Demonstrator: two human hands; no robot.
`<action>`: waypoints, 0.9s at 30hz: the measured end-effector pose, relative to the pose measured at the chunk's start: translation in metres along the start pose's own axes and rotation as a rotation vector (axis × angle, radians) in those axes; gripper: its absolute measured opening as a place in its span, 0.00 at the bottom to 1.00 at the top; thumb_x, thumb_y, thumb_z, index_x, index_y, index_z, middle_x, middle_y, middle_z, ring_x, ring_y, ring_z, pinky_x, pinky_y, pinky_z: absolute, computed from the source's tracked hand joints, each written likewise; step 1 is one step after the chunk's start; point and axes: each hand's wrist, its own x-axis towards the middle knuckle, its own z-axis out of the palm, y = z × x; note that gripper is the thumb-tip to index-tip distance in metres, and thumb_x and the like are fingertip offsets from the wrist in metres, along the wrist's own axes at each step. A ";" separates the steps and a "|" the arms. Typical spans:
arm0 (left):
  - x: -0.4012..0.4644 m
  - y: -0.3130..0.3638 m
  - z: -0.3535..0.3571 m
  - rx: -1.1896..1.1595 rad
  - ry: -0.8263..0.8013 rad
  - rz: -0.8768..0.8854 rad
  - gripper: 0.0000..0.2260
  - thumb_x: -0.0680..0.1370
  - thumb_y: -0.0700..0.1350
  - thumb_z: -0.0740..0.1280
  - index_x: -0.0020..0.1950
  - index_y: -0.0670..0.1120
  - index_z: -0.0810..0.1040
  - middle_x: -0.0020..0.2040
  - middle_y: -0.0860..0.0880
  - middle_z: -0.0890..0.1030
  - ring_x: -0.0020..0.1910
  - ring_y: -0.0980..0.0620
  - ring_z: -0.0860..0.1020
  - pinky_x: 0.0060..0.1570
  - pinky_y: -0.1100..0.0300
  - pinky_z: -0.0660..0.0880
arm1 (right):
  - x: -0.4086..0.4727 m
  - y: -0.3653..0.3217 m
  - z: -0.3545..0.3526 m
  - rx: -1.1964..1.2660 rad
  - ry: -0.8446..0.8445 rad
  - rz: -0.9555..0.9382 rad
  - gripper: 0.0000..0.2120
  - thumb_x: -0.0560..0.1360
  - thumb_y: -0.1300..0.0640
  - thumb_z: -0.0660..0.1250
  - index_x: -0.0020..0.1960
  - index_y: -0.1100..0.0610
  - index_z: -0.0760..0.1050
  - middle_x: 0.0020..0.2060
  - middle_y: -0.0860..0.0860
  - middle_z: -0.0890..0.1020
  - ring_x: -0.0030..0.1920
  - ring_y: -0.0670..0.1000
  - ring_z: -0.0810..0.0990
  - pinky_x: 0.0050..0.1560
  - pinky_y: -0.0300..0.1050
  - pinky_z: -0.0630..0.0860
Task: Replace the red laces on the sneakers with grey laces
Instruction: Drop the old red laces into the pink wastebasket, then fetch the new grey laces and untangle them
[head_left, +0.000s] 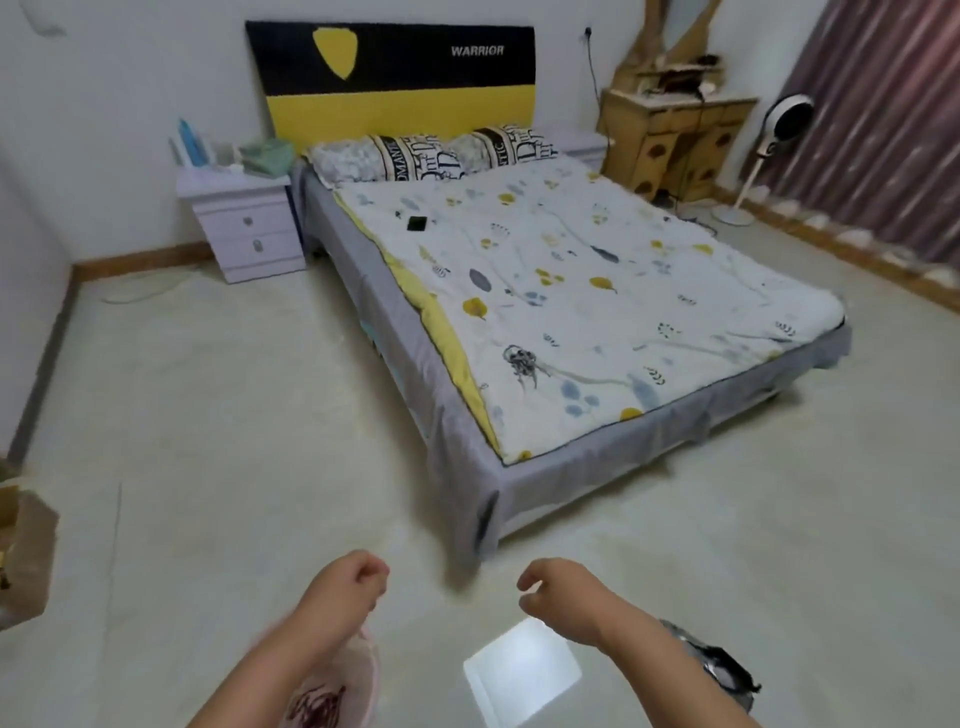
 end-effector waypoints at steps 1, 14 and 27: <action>0.009 0.016 0.015 0.009 -0.007 0.012 0.07 0.76 0.35 0.62 0.40 0.45 0.74 0.37 0.47 0.76 0.36 0.49 0.73 0.39 0.62 0.69 | 0.004 0.012 -0.018 0.000 0.010 0.005 0.15 0.75 0.52 0.61 0.61 0.52 0.74 0.57 0.51 0.75 0.43 0.47 0.76 0.44 0.38 0.73; 0.088 0.164 0.169 0.049 -0.159 0.042 0.06 0.75 0.39 0.62 0.39 0.47 0.76 0.36 0.49 0.77 0.35 0.54 0.74 0.39 0.64 0.70 | 0.065 0.106 -0.201 0.051 0.142 0.048 0.14 0.76 0.56 0.61 0.60 0.56 0.74 0.51 0.52 0.78 0.48 0.49 0.76 0.51 0.41 0.73; 0.330 0.251 0.150 0.146 -0.067 0.040 0.05 0.76 0.38 0.60 0.46 0.47 0.74 0.42 0.50 0.77 0.42 0.54 0.74 0.41 0.65 0.69 | 0.254 0.054 -0.290 0.099 0.107 0.121 0.15 0.76 0.59 0.57 0.61 0.56 0.73 0.59 0.54 0.77 0.53 0.51 0.76 0.51 0.39 0.72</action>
